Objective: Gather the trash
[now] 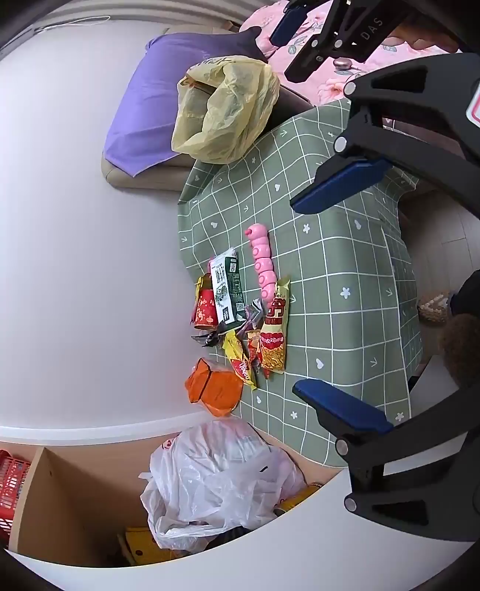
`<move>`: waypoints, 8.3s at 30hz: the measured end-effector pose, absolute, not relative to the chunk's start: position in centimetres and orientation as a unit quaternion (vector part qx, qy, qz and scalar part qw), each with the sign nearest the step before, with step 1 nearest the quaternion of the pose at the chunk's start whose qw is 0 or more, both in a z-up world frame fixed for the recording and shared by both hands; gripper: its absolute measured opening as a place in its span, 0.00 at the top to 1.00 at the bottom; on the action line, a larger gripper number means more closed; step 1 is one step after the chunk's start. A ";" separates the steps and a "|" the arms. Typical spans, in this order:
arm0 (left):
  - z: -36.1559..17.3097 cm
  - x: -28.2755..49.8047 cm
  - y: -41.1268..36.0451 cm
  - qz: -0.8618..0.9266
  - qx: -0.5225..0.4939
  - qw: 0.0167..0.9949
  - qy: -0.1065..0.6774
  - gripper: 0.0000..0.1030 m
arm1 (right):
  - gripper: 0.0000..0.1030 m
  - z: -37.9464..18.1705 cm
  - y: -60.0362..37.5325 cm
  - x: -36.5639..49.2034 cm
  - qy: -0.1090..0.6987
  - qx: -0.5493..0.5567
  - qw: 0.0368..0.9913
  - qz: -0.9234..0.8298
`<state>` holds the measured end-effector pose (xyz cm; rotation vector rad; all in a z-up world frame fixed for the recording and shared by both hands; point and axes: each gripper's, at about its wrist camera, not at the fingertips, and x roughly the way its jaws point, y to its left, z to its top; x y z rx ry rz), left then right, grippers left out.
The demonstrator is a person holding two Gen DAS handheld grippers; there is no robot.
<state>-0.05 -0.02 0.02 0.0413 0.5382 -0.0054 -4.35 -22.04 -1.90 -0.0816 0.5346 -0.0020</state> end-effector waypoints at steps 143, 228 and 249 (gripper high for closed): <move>-8.1 35.3 20.6 0.044 -0.162 0.918 0.360 0.25 | 0.35 -9.1 0.2 34.6 0.313 -0.298 0.861 0.267; 10.6 32.1 -12.7 -0.495 -0.087 0.822 0.268 0.87 | 0.53 17.0 -36.3 17.9 0.198 -0.087 0.975 -0.057; -1.4 34.3 -24.1 -0.426 0.044 0.787 0.443 0.88 | 0.53 9.4 -40.7 20.3 0.255 0.007 0.967 0.012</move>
